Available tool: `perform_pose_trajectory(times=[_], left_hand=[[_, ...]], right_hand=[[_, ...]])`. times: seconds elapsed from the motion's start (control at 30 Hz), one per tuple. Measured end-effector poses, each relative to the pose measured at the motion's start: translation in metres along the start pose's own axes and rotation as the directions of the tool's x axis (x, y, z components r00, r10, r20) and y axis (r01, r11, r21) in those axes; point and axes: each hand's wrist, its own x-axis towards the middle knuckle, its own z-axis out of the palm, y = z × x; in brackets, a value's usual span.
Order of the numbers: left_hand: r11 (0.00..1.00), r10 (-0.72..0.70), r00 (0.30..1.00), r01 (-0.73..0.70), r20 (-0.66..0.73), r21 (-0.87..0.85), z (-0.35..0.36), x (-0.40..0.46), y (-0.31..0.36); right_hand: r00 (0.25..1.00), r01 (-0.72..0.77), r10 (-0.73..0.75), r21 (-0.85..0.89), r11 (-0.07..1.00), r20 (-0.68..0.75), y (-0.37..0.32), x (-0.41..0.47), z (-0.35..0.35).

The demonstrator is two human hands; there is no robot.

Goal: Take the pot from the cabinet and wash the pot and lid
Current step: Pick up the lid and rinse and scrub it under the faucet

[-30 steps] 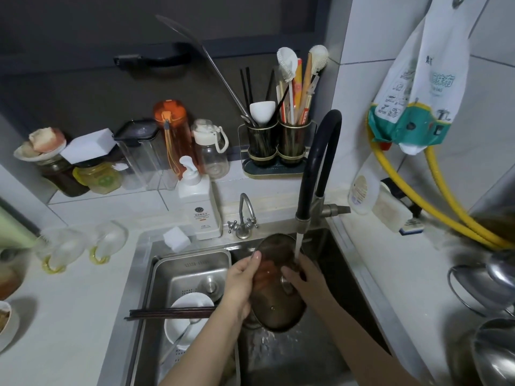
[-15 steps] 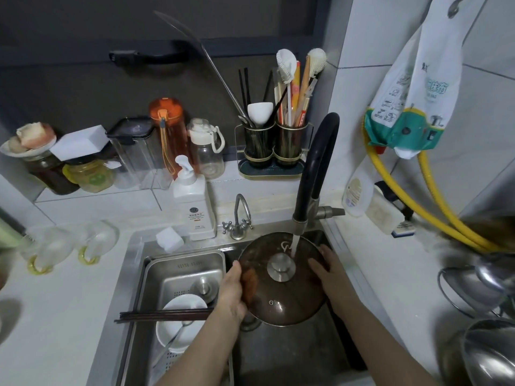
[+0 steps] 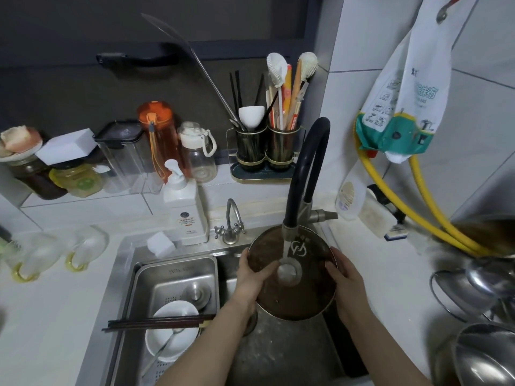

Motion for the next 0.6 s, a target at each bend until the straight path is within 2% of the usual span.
perform_pose_trajectory(times=[0.13, 0.2, 0.3, 0.43, 0.5, 0.6], left_hand=[[0.977, 0.142, 0.99, -0.138, -0.015, 0.161, -0.001, 0.001, 0.008], [0.964, 0.161, 0.987, -0.157, 0.001, 0.216, -0.004, 0.002, 0.013], [0.984, 0.137, 0.99, -0.131, -0.039, 0.124, -0.01, 0.003, 0.019], [0.995, 0.099, 0.995, -0.099, 0.002, 0.014, -0.002, -0.004, 0.029], [0.993, 0.099, 0.994, -0.102, 0.051, 0.06, 0.006, -0.008, 0.029], [0.987, 0.101, 0.994, -0.104, 0.032, 0.124, 0.014, -0.01, 0.019]], right_hand=[[0.996, -0.081, 0.083, 0.044, 0.996, -0.039, 0.019, 0.004, -0.005], [0.994, -0.104, 0.106, 0.047, 0.993, -0.027, 0.022, 0.005, -0.004], [0.989, -0.145, 0.145, 0.046, 0.988, -0.01, 0.022, 0.009, 0.001], [0.969, -0.202, 0.216, -0.123, 0.972, 0.121, 0.015, 0.017, 0.022], [0.952, -0.207, 0.245, -0.202, 0.957, 0.184, 0.004, 0.013, 0.037], [0.931, -0.142, 0.226, -0.285, 0.948, 0.288, -0.005, 0.008, 0.049]])
